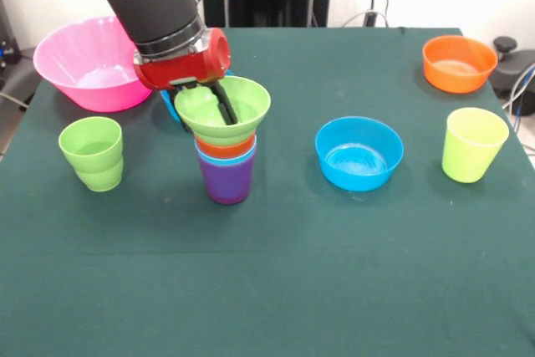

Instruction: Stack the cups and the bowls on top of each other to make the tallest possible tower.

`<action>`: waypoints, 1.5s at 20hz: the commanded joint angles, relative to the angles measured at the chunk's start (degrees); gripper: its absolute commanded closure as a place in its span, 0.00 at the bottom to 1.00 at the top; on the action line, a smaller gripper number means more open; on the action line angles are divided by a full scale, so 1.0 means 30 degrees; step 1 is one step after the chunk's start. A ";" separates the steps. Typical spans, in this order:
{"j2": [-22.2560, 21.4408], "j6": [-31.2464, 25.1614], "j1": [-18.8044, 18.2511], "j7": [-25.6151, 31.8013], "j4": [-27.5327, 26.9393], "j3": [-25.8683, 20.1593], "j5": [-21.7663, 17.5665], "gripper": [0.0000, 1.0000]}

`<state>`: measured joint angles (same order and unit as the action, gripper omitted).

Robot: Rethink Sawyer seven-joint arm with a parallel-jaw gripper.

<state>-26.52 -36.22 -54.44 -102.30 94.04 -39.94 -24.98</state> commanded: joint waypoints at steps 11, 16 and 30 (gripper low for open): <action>0.0117 -0.0386 0.1276 0.1774 -0.0591 0.0785 -0.2080 0.00; -0.0021 -0.0671 0.1435 0.1901 -0.0896 0.0873 -0.2189 0.00; -0.1772 -0.2008 0.2105 0.1727 -0.0959 0.1134 -0.1839 0.00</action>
<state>-29.60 -36.26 -51.20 -102.30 93.66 -39.67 -27.13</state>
